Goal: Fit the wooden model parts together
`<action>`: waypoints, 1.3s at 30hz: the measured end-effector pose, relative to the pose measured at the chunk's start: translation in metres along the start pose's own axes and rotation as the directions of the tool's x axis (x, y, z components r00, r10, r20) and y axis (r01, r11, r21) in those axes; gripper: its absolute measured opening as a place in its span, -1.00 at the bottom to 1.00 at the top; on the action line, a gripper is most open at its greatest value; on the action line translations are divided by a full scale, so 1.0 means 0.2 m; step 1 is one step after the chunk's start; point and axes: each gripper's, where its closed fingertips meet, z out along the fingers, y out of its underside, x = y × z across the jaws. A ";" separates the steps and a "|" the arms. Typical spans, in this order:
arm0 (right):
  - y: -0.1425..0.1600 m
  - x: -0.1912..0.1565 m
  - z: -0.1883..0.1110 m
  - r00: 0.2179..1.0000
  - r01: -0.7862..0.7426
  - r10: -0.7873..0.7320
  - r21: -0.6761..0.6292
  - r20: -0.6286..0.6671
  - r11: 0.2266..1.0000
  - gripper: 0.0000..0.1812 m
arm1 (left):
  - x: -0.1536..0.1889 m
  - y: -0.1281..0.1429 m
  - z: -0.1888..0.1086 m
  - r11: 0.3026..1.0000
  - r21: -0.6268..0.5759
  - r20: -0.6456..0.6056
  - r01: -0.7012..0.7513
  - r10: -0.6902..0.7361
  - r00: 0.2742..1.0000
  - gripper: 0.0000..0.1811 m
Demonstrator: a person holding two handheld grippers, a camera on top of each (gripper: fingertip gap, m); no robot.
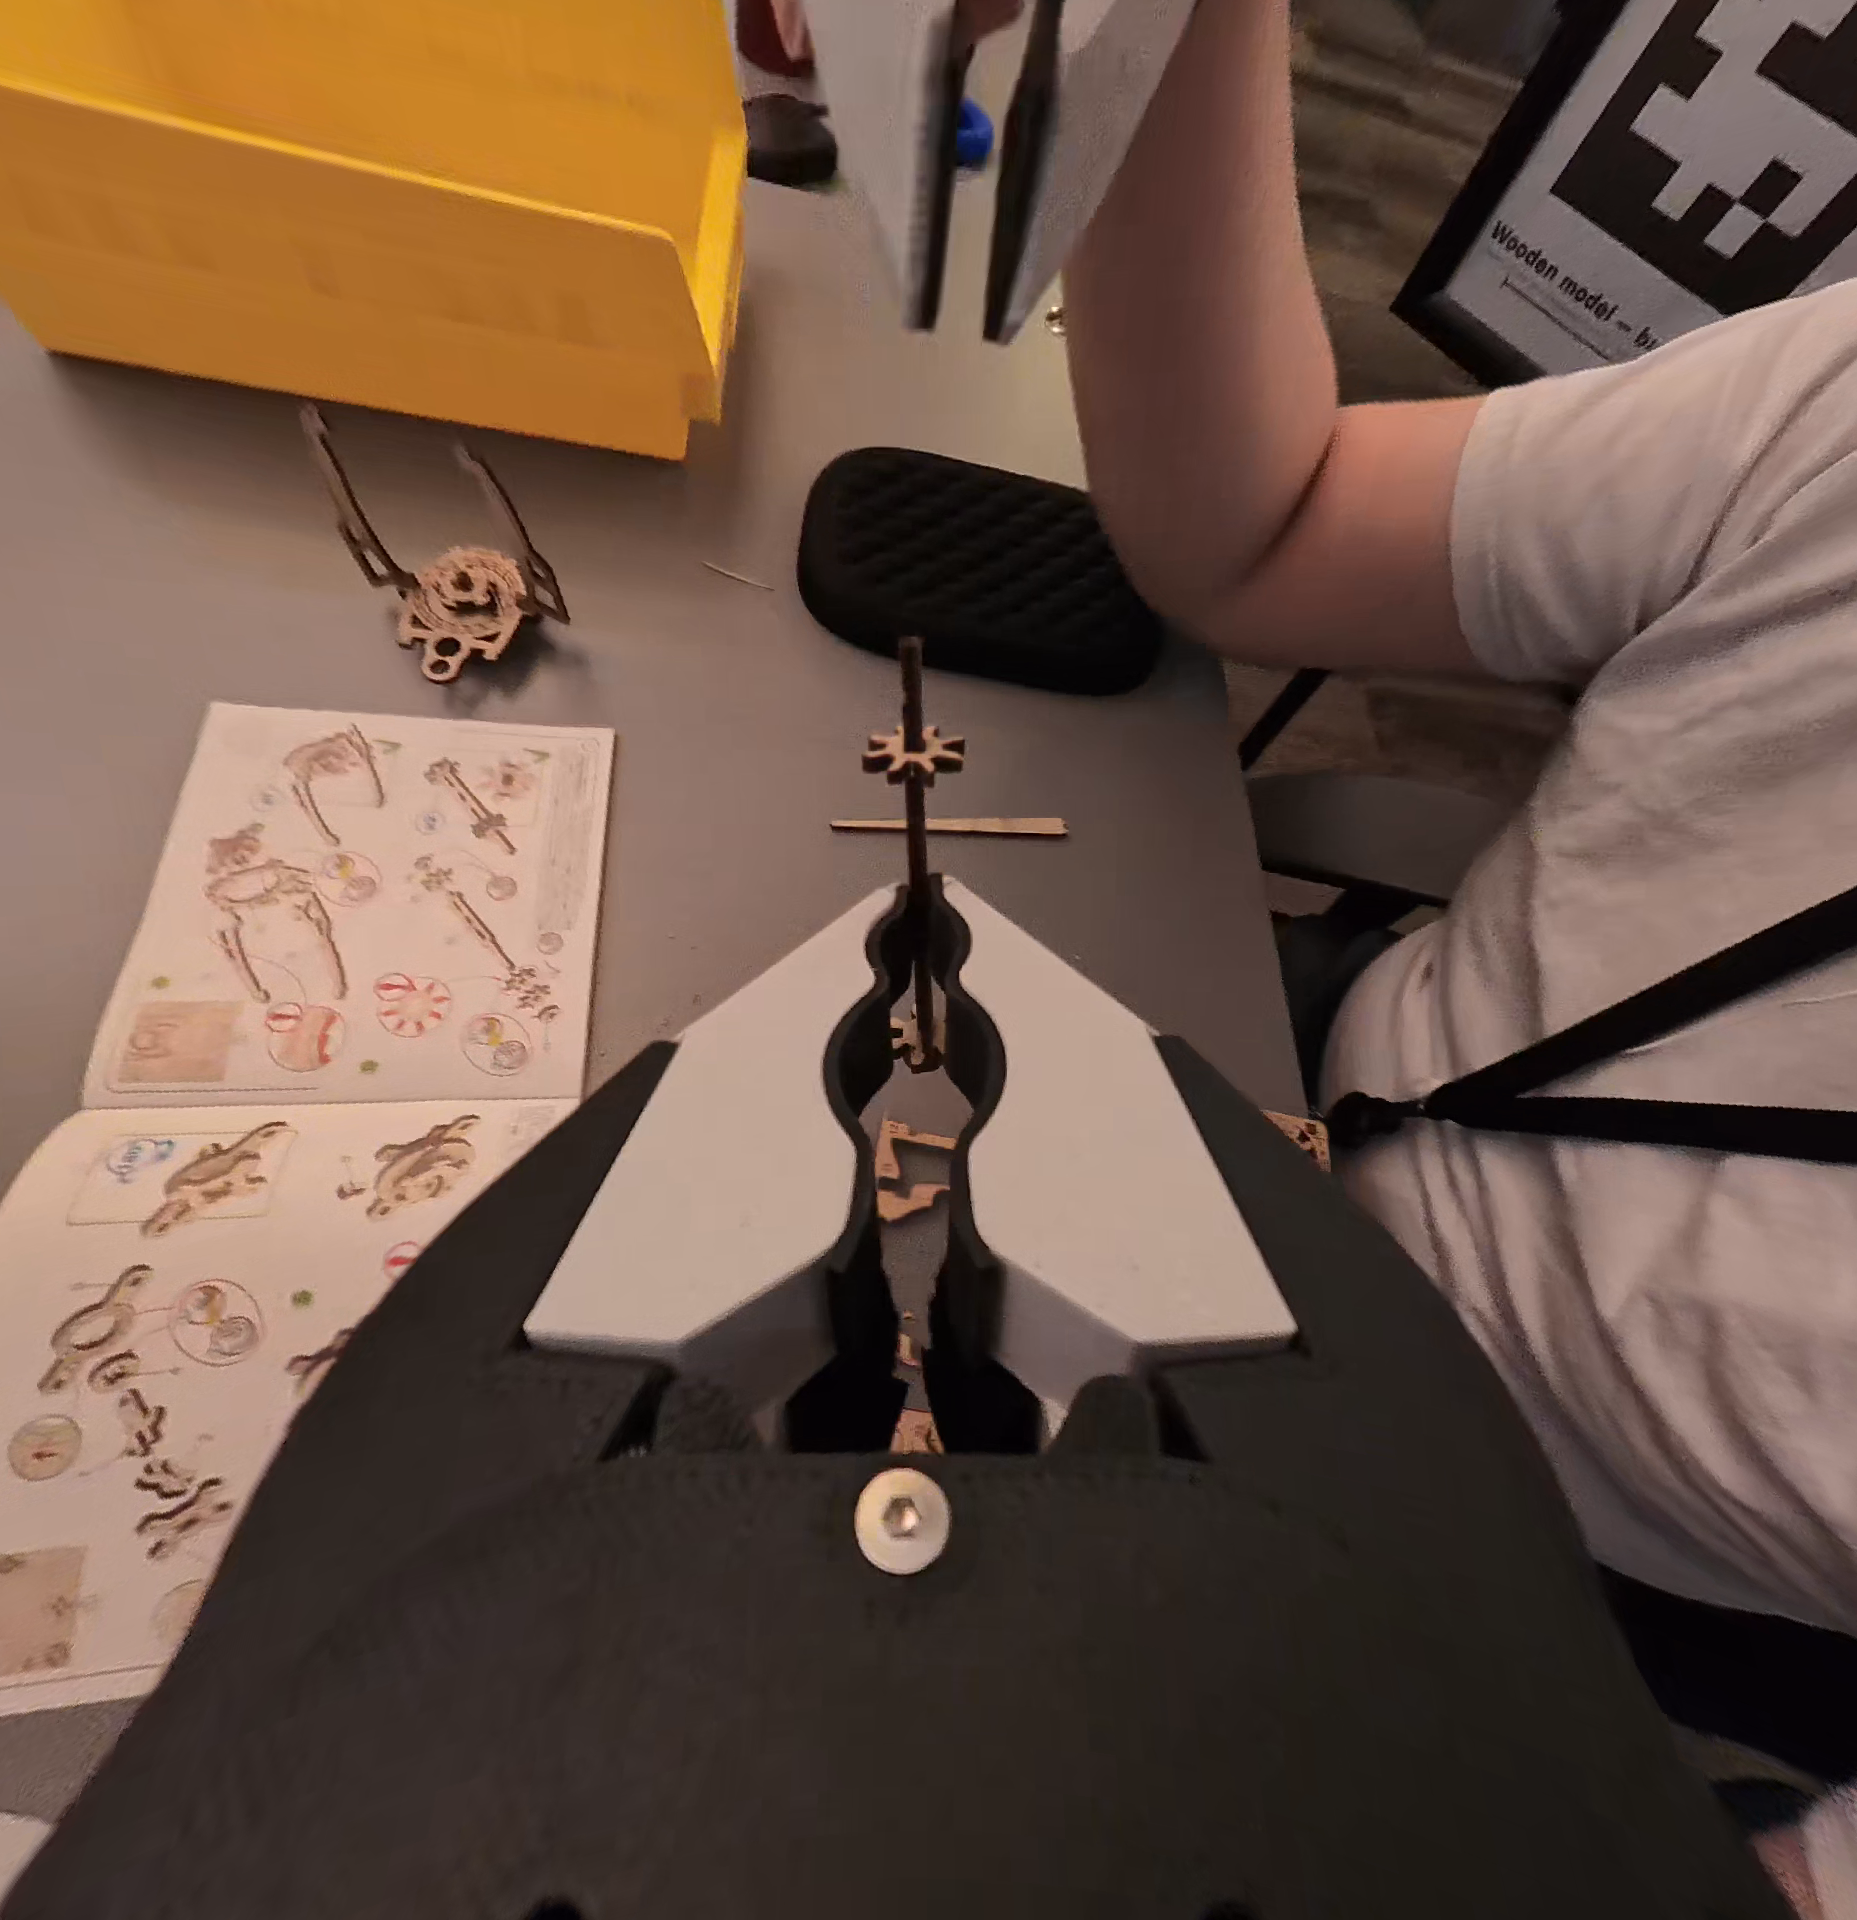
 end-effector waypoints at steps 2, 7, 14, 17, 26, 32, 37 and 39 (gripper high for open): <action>-0.01 0.00 0.05 0.998 -0.041 0.040 0.013 0.043 0.999 -0.95 | 0.02 0.02 0.01 0.999 -0.003 -0.029 0.032 -0.032 0.999 -1.00; 0.18 0.04 0.22 0.995 -0.069 0.078 -0.134 0.057 0.989 -0.94 | 0.01 0.12 0.07 0.991 -0.080 -0.070 0.111 -0.117 0.991 -1.00; 0.25 0.02 0.33 0.988 -0.065 0.090 -0.190 0.125 0.980 -0.88 | 0.00 0.17 0.11 0.974 -0.110 -0.118 0.200 -0.213 0.970 -1.00; 0.28 0.01 0.37 0.974 -0.095 0.135 -0.212 0.184 0.973 -0.97 | -0.01 0.20 0.12 0.971 -0.139 -0.115 0.195 -0.212 0.970 -1.00; 0.31 0.00 0.38 0.964 -0.080 0.133 -0.225 0.231 0.971 -0.98 | -0.04 0.23 0.15 0.979 -0.178 -0.032 0.096 -0.103 0.994 -1.00; 0.31 0.00 0.38 0.962 -0.070 0.123 -0.214 0.243 0.974 -0.98 | -0.04 0.23 0.14 0.979 -0.195 -0.014 0.058 -0.062 0.998 -1.00; 0.30 0.03 0.37 0.973 -0.038 0.079 -0.188 0.216 0.981 -1.00 | -0.09 0.17 0.15 0.994 -0.107 0.049 -0.032 0.037 0.998 -0.99; 0.29 0.04 0.37 0.973 -0.040 0.077 -0.169 0.217 0.985 -1.00 | -0.10 0.13 0.13 0.996 -0.060 0.068 -0.067 0.071 0.995 -0.99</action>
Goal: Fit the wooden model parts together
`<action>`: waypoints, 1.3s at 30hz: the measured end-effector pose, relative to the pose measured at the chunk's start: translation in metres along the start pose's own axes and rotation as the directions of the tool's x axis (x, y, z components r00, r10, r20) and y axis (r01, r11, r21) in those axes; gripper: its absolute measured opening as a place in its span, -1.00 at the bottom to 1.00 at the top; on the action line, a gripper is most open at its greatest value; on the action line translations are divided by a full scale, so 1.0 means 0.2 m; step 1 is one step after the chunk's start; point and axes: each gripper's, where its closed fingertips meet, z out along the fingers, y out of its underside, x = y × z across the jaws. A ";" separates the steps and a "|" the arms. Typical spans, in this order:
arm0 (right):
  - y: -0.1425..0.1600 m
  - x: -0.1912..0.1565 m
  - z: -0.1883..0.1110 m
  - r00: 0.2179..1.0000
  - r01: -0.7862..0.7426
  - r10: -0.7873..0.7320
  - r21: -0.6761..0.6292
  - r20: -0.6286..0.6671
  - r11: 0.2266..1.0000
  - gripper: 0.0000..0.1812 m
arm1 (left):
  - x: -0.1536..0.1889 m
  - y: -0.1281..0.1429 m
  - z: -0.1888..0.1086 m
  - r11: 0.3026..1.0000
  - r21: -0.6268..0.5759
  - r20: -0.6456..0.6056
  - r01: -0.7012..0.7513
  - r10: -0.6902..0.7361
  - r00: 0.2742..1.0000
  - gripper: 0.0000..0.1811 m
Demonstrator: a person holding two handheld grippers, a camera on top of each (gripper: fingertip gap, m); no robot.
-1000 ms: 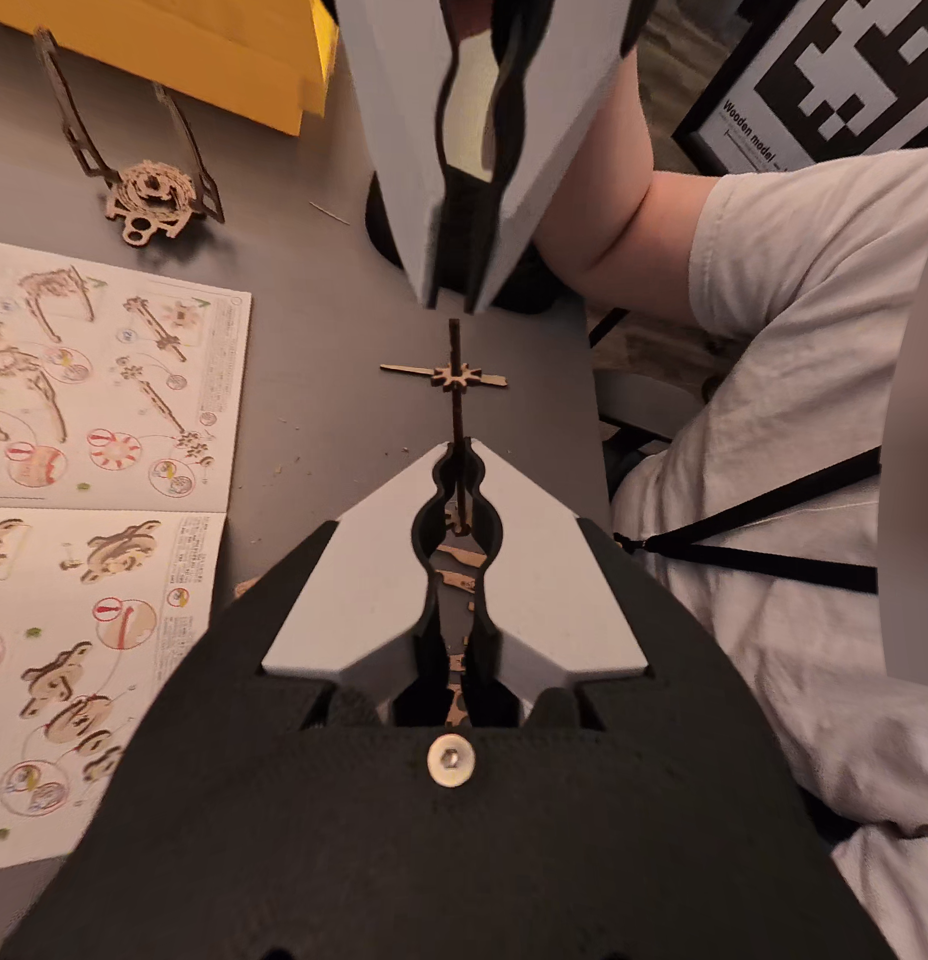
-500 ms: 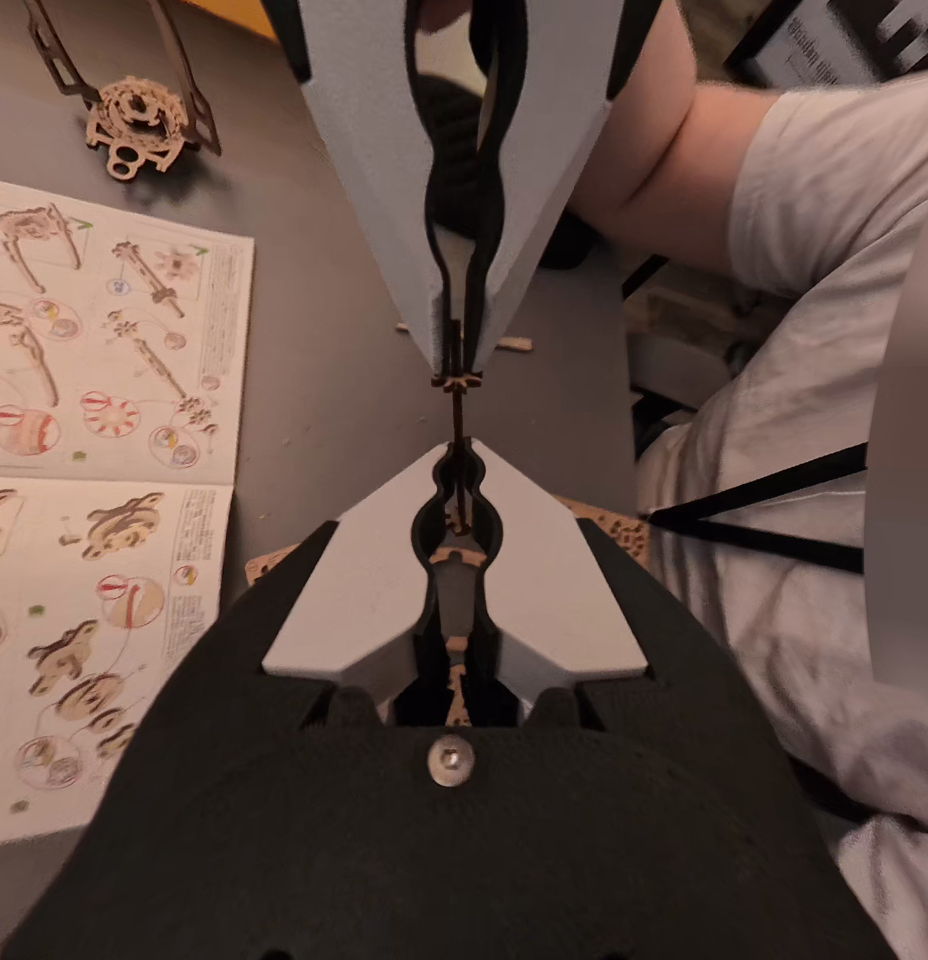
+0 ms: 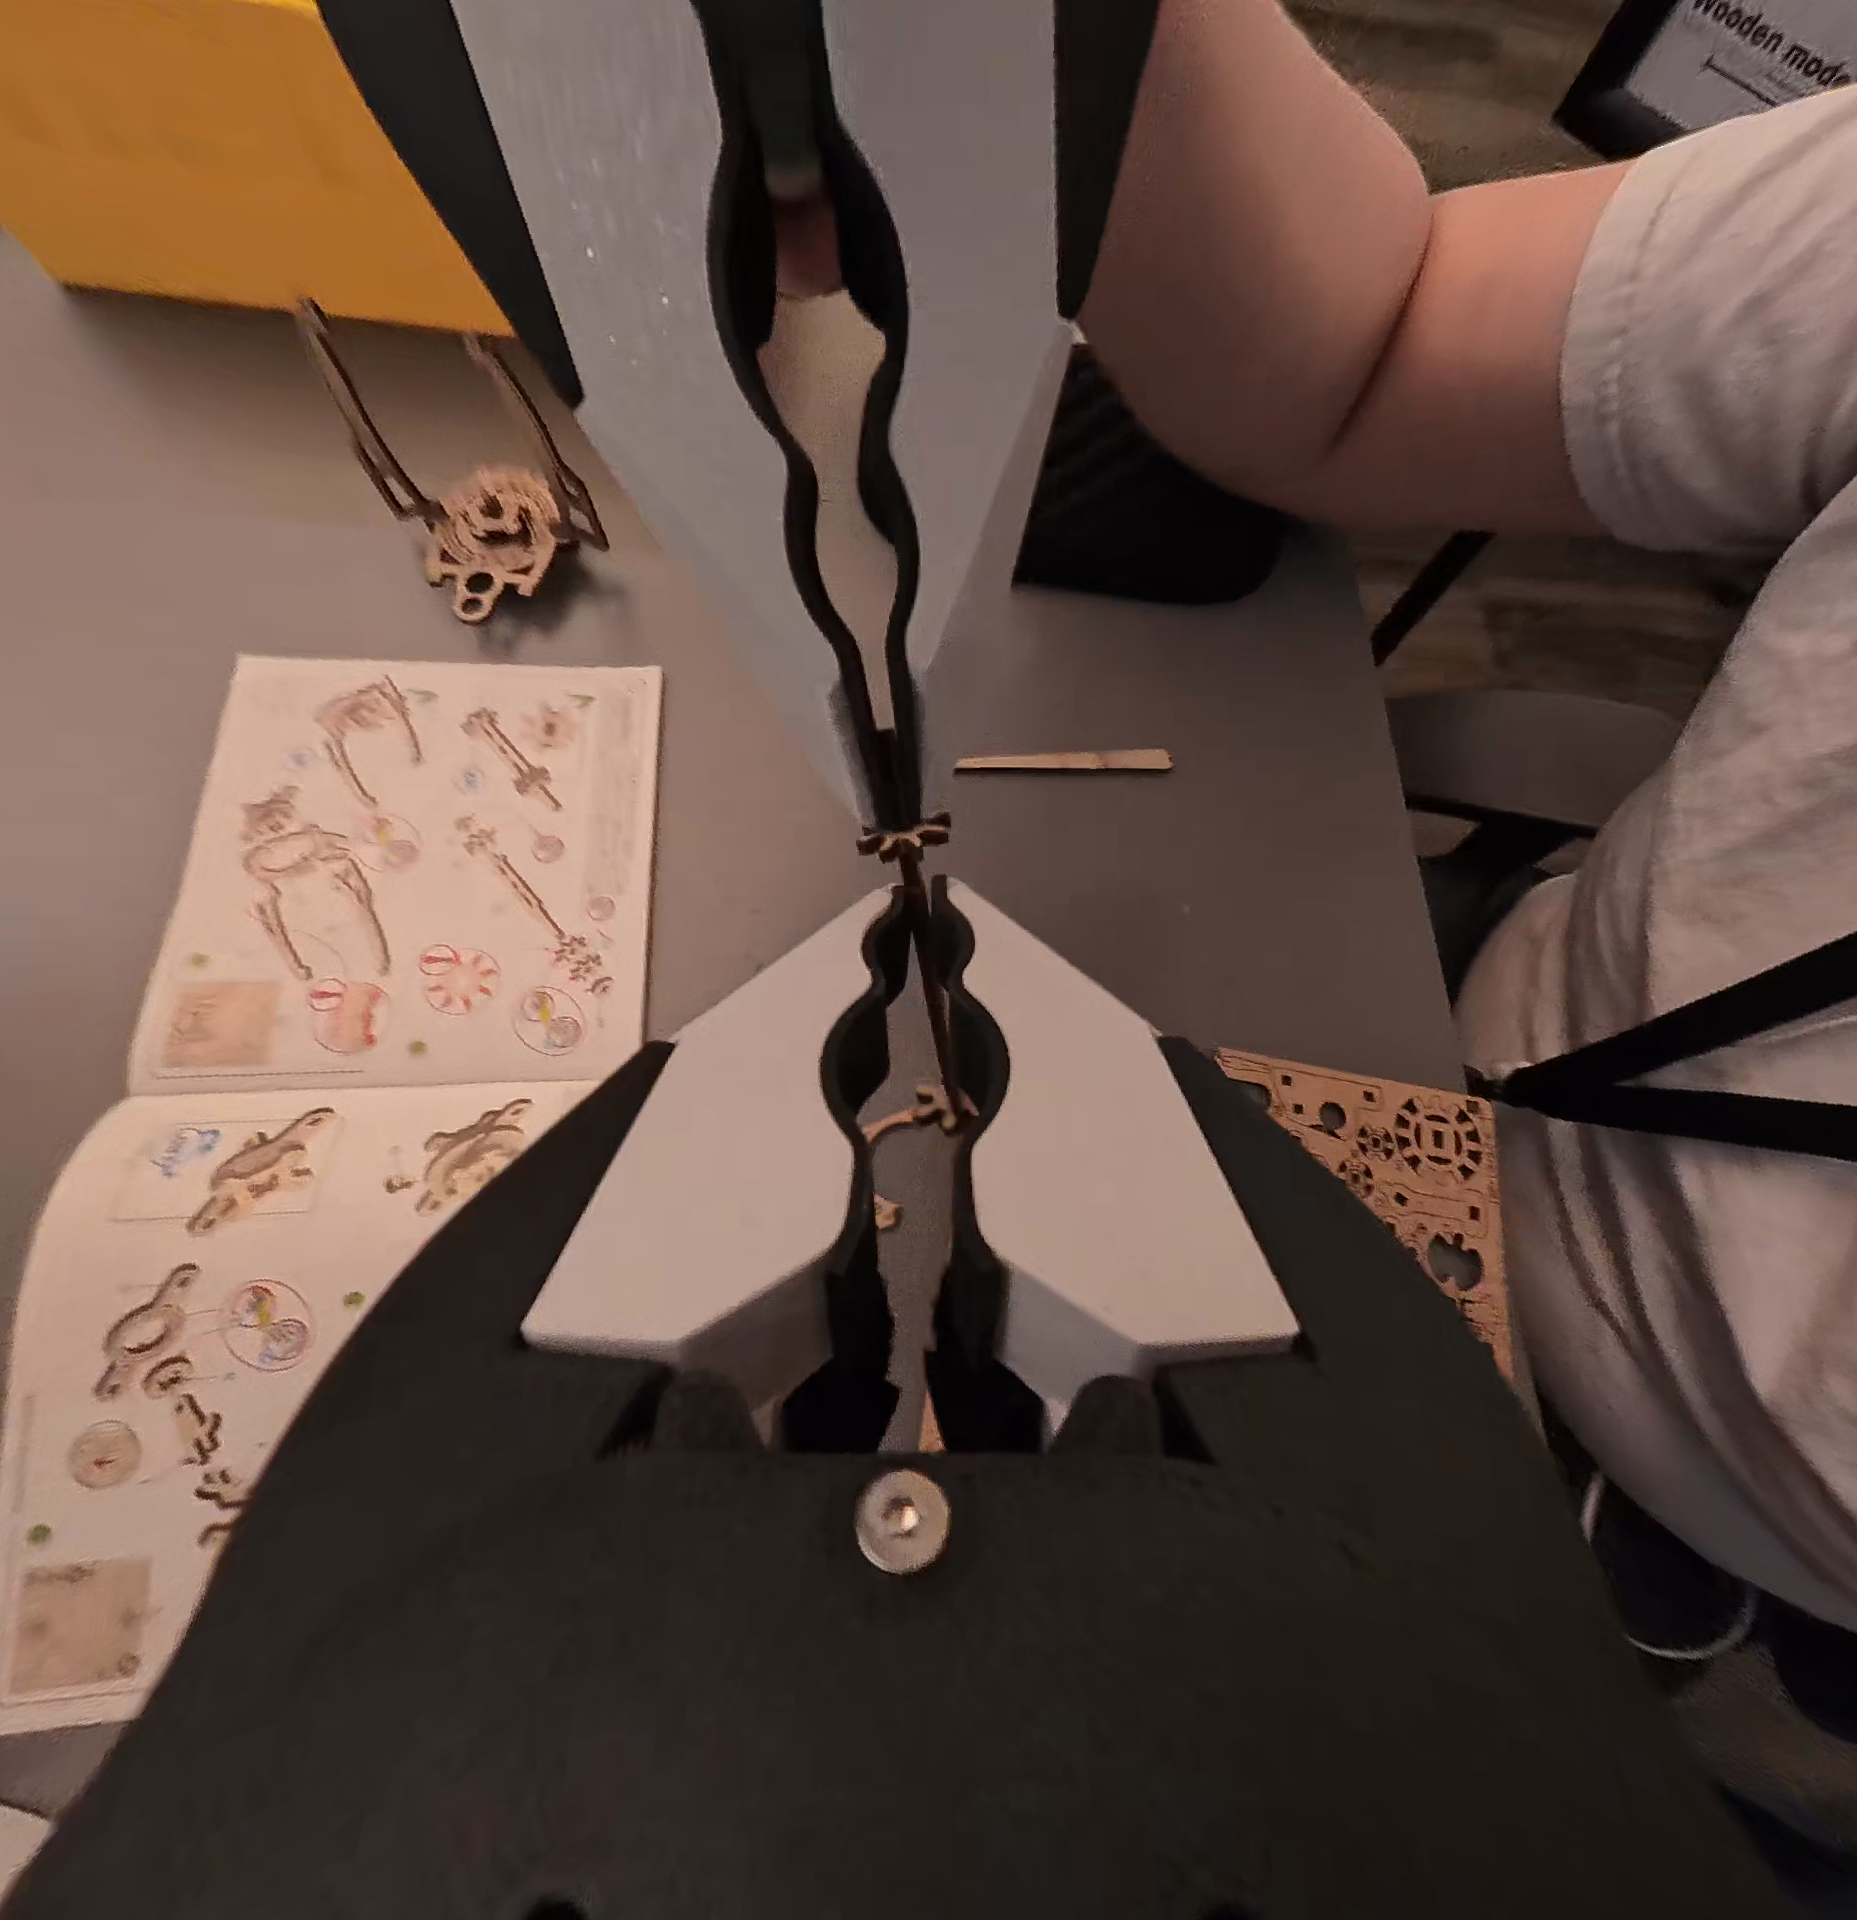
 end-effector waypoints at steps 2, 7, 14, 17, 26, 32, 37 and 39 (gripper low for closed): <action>-0.01 0.01 -0.01 1.000 0.004 -0.004 0.017 -0.010 1.000 -1.00 | -0.01 -0.02 -0.01 0.999 0.026 0.007 -0.020 0.020 1.000 -0.99; -0.02 0.03 -0.02 0.999 0.014 -0.013 0.025 -0.041 1.000 -0.99 | -0.04 -0.03 -0.01 0.999 0.048 0.012 0.014 -0.015 1.000 -1.00; -0.04 0.01 -0.05 0.998 0.020 -0.018 0.030 -0.056 0.999 -0.97 | -0.04 -0.06 -0.03 0.995 0.021 0.131 -0.101 0.097 0.987 -1.00; -0.06 0.00 -0.06 0.996 0.044 -0.039 0.056 -0.076 0.997 -0.98 | -0.05 -0.07 -0.05 0.994 0.019 0.137 -0.104 0.101 0.985 -1.00; -0.07 0.01 -0.05 0.995 0.059 -0.053 0.068 -0.088 0.996 -0.99 | -0.05 -0.07 -0.06 0.995 0.003 0.157 -0.097 0.096 0.983 -1.00; -0.08 0.02 -0.04 0.985 0.086 -0.078 0.043 -0.151 0.995 -0.99 | -0.07 -0.06 -0.07 0.995 -0.009 0.176 -0.102 0.102 0.979 -1.00; -0.12 -0.01 -0.03 0.985 0.106 -0.094 0.078 -0.143 0.991 -0.99 | -0.03 -0.08 -0.06 0.994 0.038 0.137 -0.100 0.094 0.986 -1.00; -0.11 -0.01 -0.05 0.980 0.114 -0.108 0.028 -0.166 0.993 -0.98 | -0.03 -0.10 -0.05 0.991 0.061 0.137 -0.116 0.107 0.985 -1.00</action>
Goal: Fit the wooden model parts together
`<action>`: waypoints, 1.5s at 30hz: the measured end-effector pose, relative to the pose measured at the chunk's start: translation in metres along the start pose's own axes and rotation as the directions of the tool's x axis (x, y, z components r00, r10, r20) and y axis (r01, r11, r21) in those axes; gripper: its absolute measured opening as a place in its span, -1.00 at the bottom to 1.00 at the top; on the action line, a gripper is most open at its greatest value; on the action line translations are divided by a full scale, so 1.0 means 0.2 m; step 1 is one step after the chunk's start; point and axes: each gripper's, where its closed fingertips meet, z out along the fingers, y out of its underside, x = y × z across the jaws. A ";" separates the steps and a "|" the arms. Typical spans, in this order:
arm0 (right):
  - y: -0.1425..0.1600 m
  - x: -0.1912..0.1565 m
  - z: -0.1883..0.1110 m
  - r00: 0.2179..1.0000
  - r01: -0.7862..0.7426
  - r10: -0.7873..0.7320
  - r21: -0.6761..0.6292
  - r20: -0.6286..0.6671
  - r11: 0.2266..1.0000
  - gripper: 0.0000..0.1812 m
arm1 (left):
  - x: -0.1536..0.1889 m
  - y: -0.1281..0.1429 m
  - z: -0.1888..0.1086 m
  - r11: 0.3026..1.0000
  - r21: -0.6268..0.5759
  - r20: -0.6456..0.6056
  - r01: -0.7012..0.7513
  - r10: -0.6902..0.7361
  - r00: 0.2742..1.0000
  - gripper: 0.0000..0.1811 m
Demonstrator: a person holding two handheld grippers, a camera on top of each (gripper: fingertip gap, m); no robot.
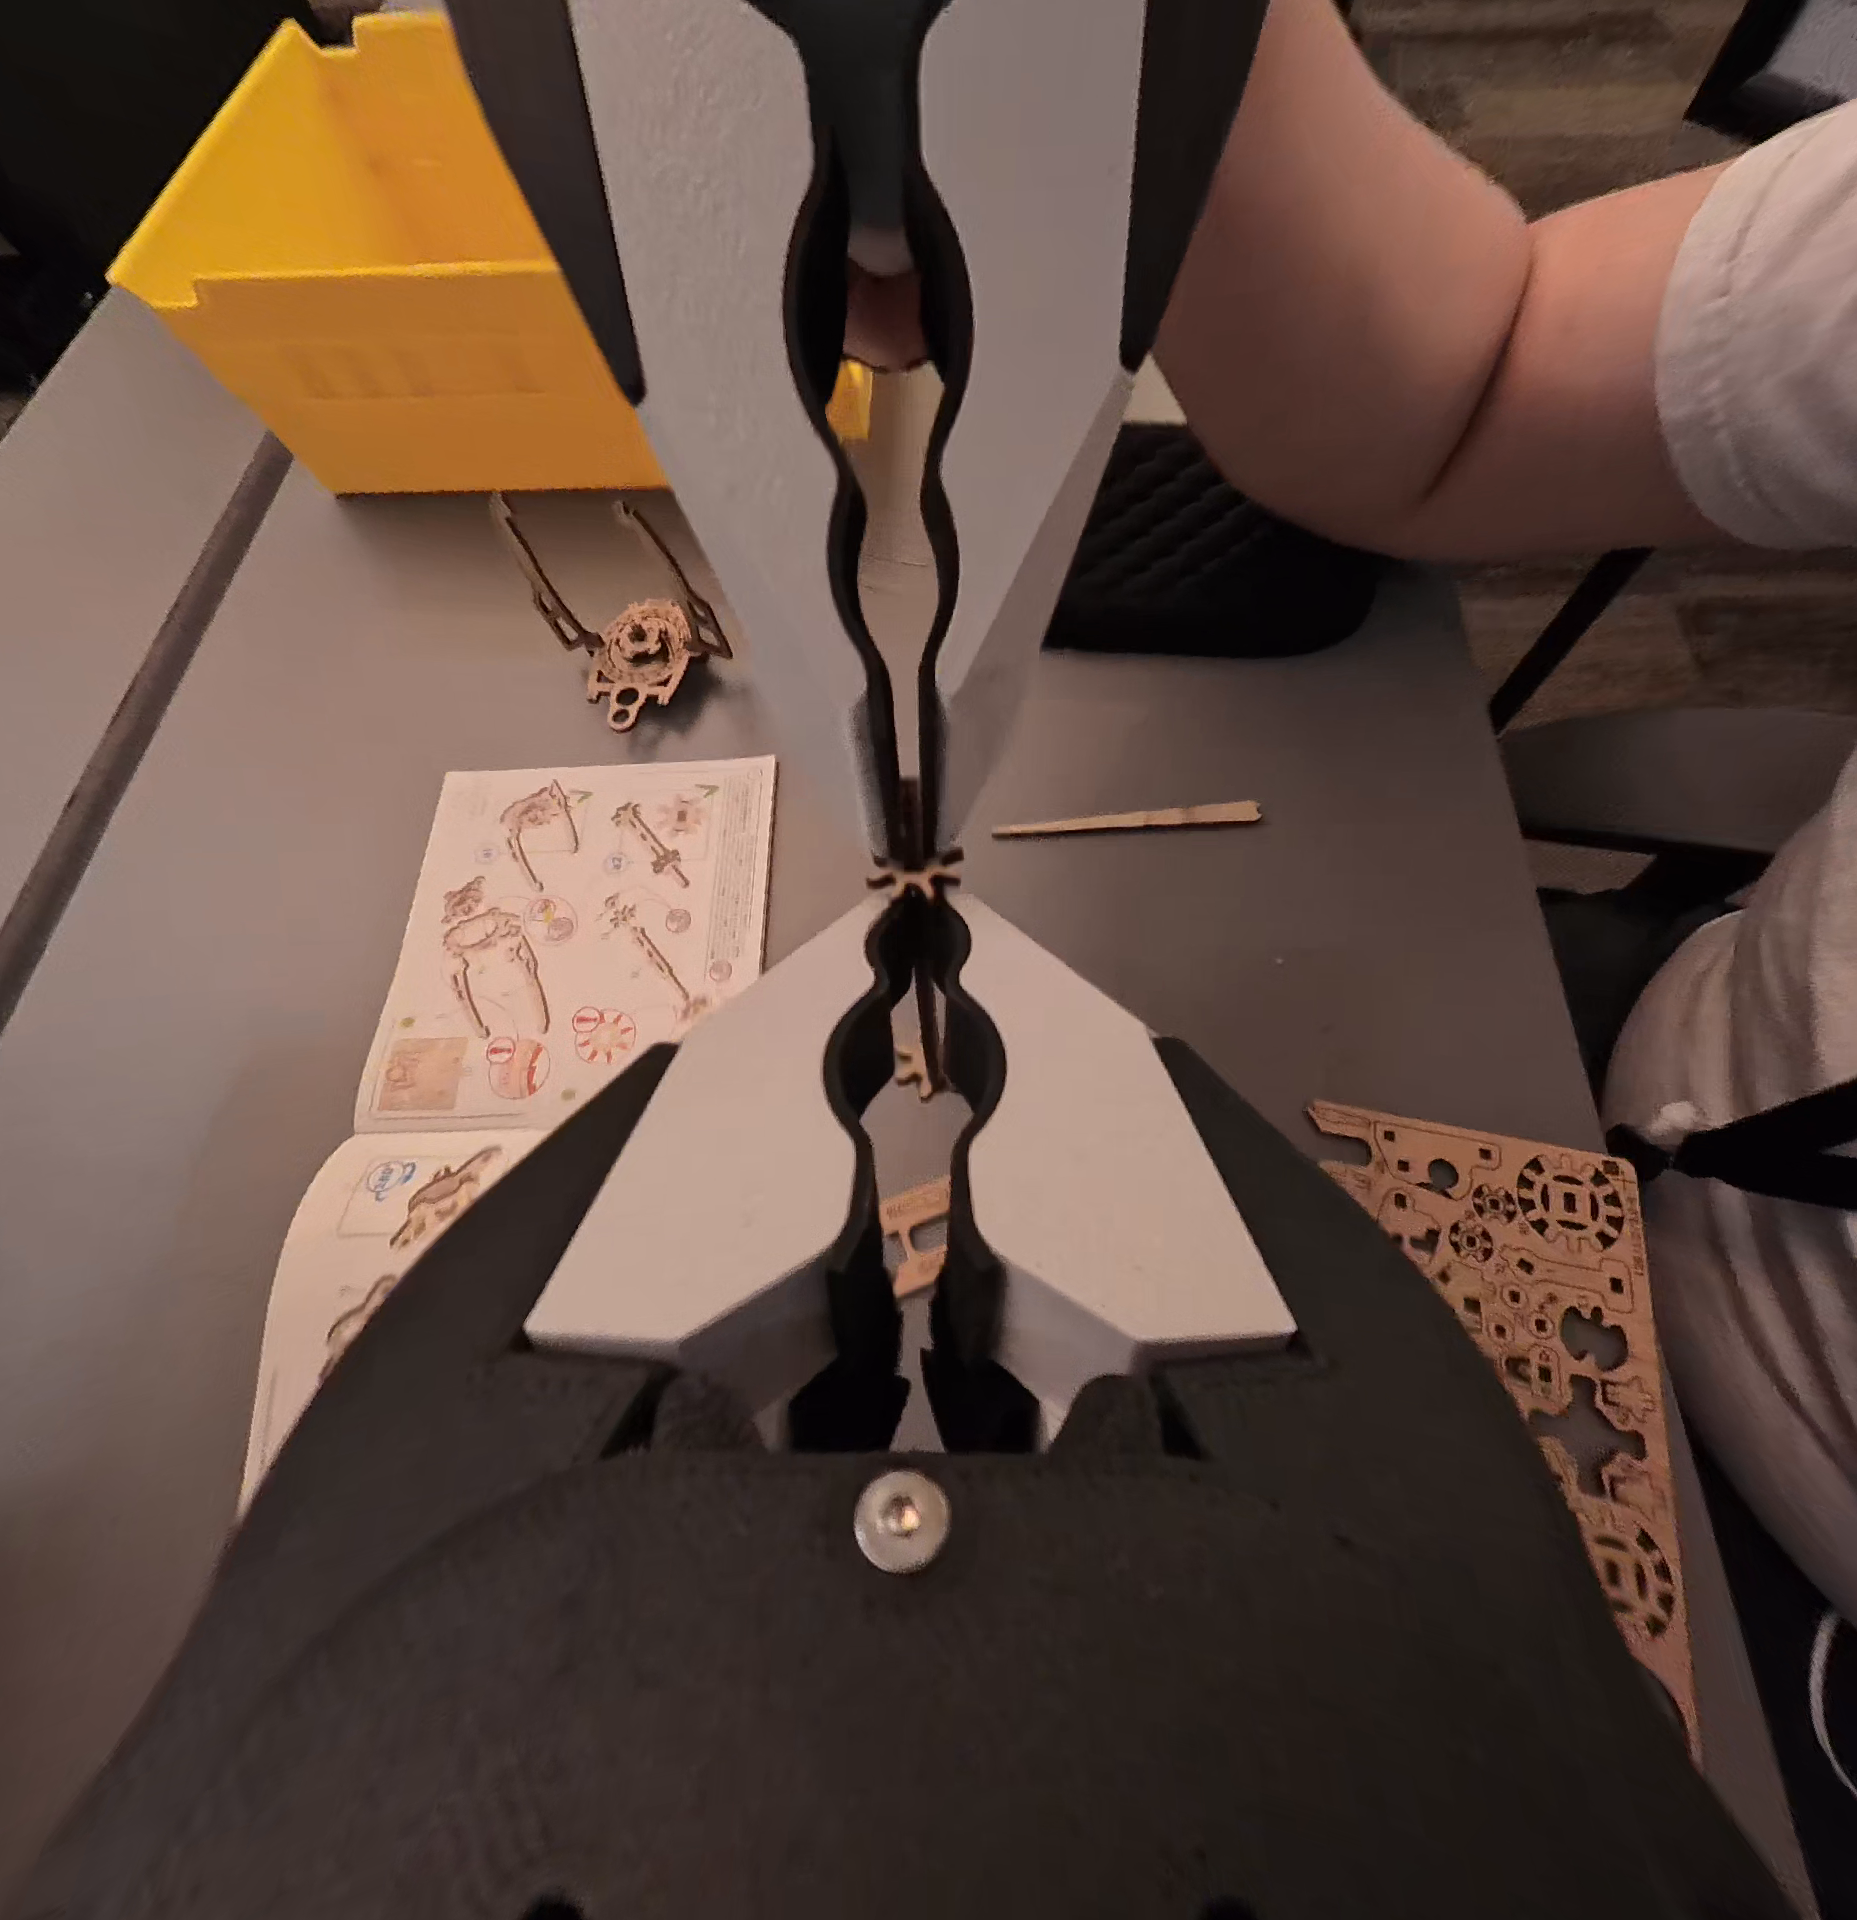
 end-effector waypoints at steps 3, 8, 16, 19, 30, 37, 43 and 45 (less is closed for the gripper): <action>0.01 -0.02 -0.06 0.999 0.041 -0.043 -0.056 -0.034 0.998 -1.00 | -0.01 -0.01 -0.03 0.999 0.032 -0.018 0.003 -0.002 1.000 -1.00; -0.09 0.03 -0.11 0.999 -0.048 0.047 0.127 0.008 0.991 -0.82 | -0.05 -0.05 -0.08 0.995 0.104 0.016 0.001 -0.003 1.000 -1.00; -0.24 0.07 -0.16 0.973 -0.186 0.095 0.466 0.211 0.865 -0.73 | -0.06 -0.28 -0.26 0.855 0.461 -0.160 0.240 -0.186 0.969 -1.00; -0.26 0.05 -0.12 0.939 -0.275 0.123 0.488 0.320 0.828 -0.73 | -0.09 -0.32 -0.31 0.796 0.528 -0.200 0.298 -0.224 0.954 -1.00; -0.24 0.08 -0.01 0.946 -0.279 0.156 0.471 0.283 0.837 -1.00 | -0.12 -0.31 -0.31 0.769 0.547 -0.214 0.331 -0.254 0.943 -0.89; -0.13 0.10 0.01 0.961 -0.250 0.194 0.312 0.199 0.917 -1.00 | -0.20 -0.31 -0.41 0.784 0.583 -0.067 0.214 -0.215 0.974 -0.71; -0.06 0.08 0.04 0.974 -0.198 0.170 0.201 0.149 0.959 -1.00 | -0.13 -0.23 -0.32 0.901 0.423 -0.026 0.101 -0.099 0.995 -0.96; -0.05 0.09 0.03 0.975 -0.194 0.169 0.189 0.143 0.963 -1.00 | -0.13 -0.23 -0.32 0.906 0.413 -0.016 0.091 -0.092 0.996 -0.96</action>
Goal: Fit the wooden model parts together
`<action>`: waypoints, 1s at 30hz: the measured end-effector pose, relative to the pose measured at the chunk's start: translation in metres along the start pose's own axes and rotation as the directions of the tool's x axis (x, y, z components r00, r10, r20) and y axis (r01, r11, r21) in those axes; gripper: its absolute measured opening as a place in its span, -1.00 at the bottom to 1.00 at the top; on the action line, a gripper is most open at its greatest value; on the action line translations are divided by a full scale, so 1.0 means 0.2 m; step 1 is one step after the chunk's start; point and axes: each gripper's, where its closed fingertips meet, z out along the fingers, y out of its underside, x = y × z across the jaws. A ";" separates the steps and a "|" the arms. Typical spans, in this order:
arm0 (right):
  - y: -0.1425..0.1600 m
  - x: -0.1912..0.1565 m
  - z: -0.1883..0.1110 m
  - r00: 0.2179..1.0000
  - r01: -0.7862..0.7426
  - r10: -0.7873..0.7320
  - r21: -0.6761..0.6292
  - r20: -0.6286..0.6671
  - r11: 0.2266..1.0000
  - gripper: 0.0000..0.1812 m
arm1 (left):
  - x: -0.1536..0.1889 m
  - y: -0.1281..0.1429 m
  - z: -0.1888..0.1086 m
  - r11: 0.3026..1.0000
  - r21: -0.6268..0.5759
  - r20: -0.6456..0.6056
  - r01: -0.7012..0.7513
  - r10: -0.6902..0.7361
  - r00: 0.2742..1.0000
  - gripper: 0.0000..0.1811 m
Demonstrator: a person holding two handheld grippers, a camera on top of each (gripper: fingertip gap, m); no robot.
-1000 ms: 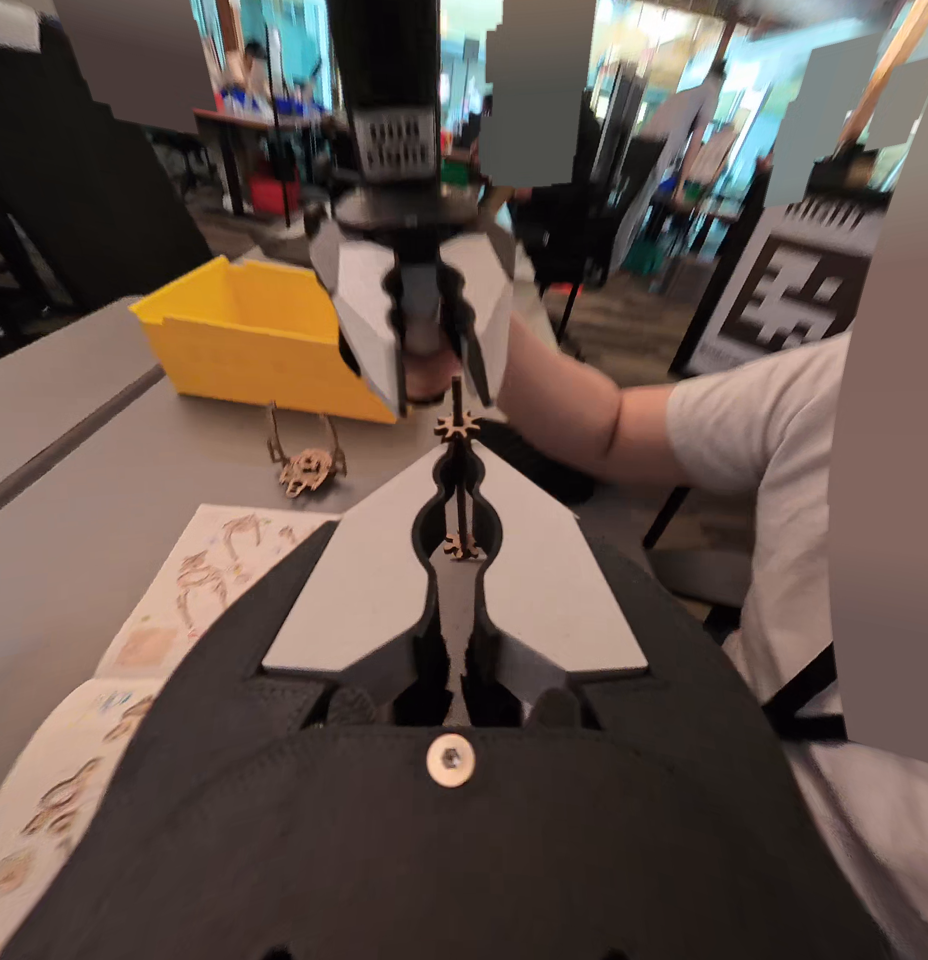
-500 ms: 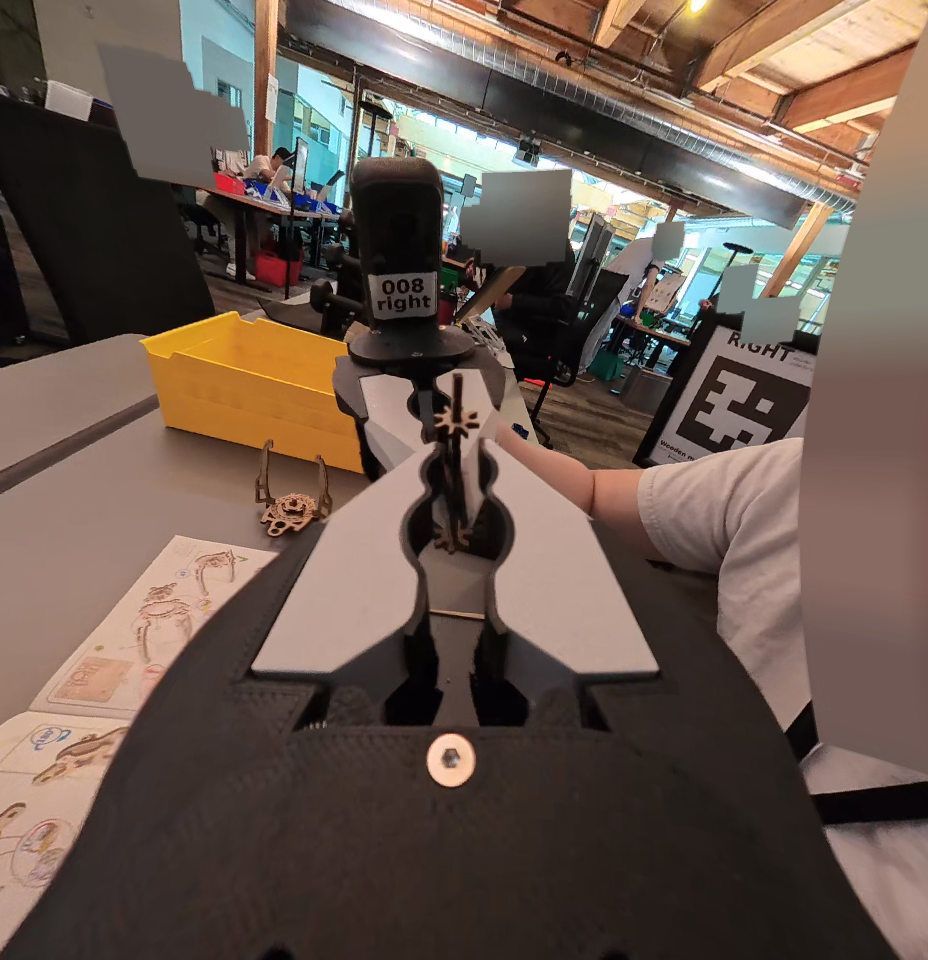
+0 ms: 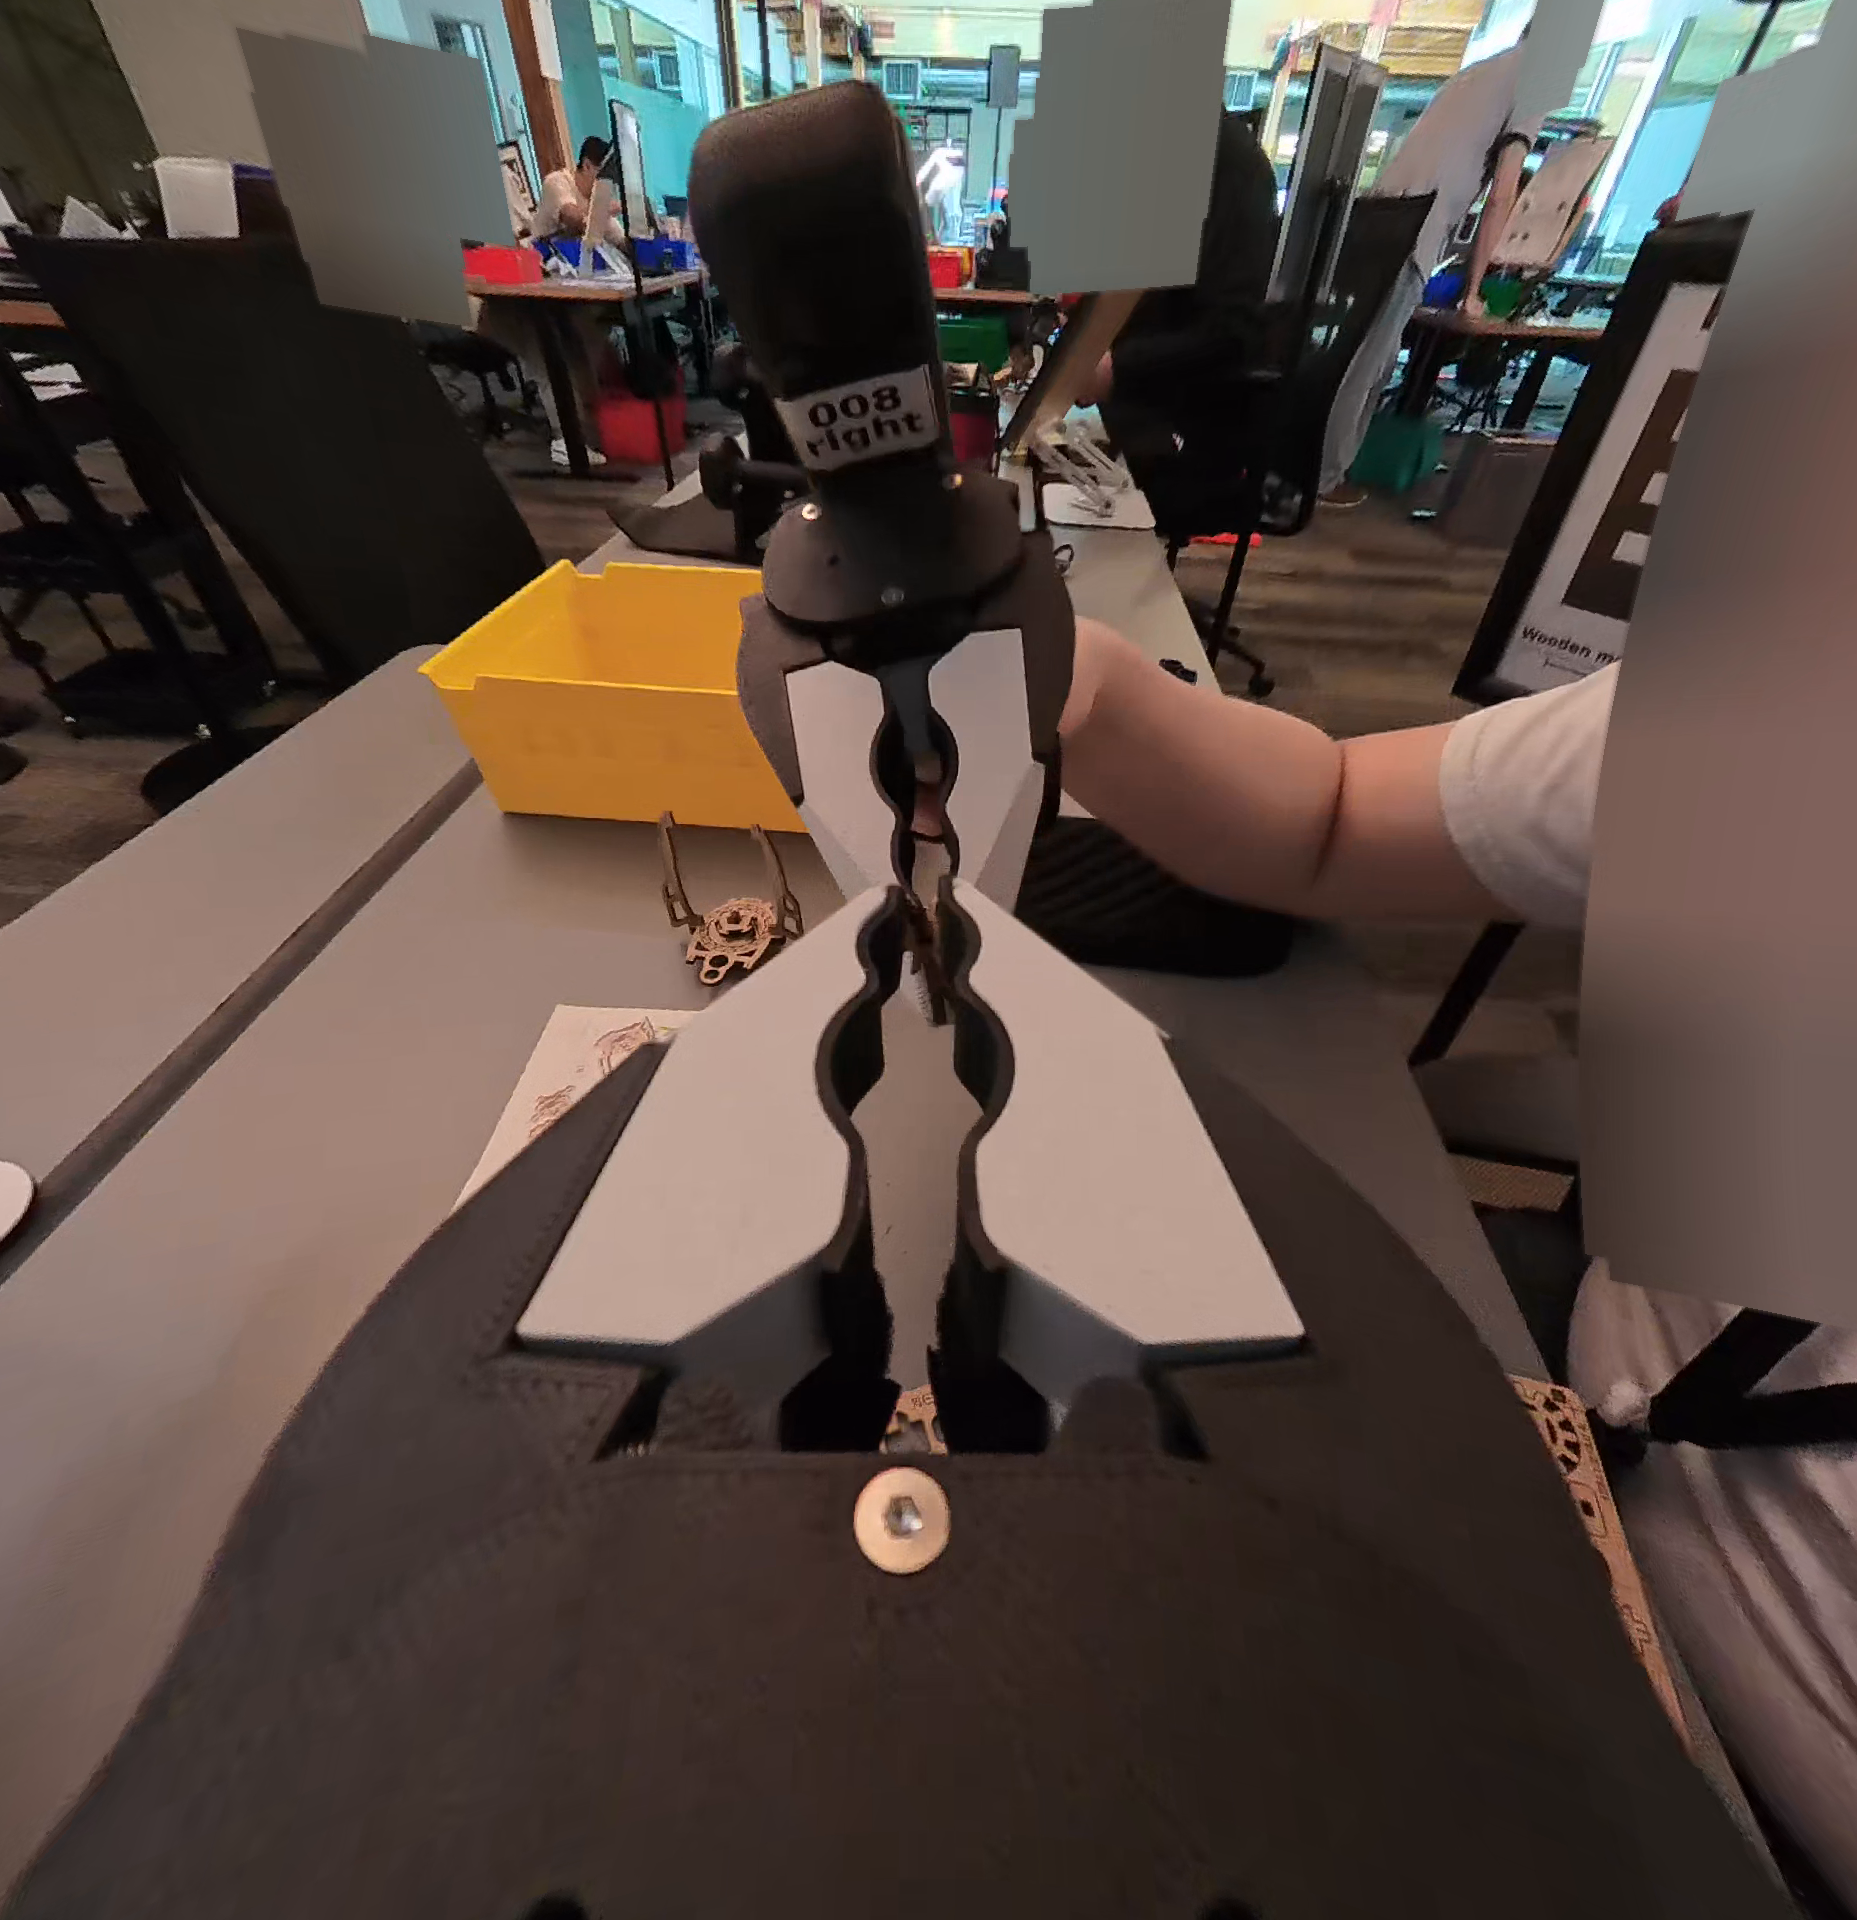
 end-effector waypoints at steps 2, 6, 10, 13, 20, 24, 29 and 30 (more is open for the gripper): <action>-0.04 0.00 -0.02 1.000 -0.013 0.012 0.055 0.018 0.998 -0.98 | -0.02 -0.04 -0.03 0.999 0.047 0.019 0.026 -0.027 0.999 -0.97; -0.23 0.01 -0.15 0.995 -0.074 0.045 0.352 0.088 0.933 -0.85 | -0.10 -0.17 -0.12 0.955 0.274 0.065 0.111 -0.134 0.989 -0.97; -0.38 0.07 -0.37 0.997 0.023 -0.064 0.701 0.032 0.713 -0.47 | -0.16 -0.24 -0.21 0.893 0.433 0.111 0.124 -0.190 0.976 -0.98; -0.34 0.16 -0.32 0.999 0.047 -0.022 0.734 -0.044 0.678 -0.37 | -0.16 -0.28 -0.24 0.847 0.521 0.134 0.111 -0.210 0.968 -0.98; -0.41 0.00 -0.15 0.986 -0.151 0.021 0.826 0.166 0.543 -0.55 | -0.12 -0.30 -0.25 0.766 0.640 0.177 0.055 -0.217 0.960 -0.98; -0.44 0.00 -0.20 0.980 -0.197 0.078 0.868 0.181 0.457 -0.77 | -0.08 -0.28 -0.19 0.775 0.630 0.172 0.048 -0.200 0.965 -0.98; -0.43 0.00 -0.18 0.965 -0.258 0.089 0.840 0.246 0.477 -0.95 | -0.07 -0.26 -0.14 0.783 0.620 0.162 0.052 -0.193 0.968 -0.98; -0.42 0.00 -0.17 0.965 -0.258 0.094 0.834 0.243 0.488 -0.98 | -0.07 -0.26 -0.14 0.784 0.619 0.159 0.050 -0.188 0.969 -0.97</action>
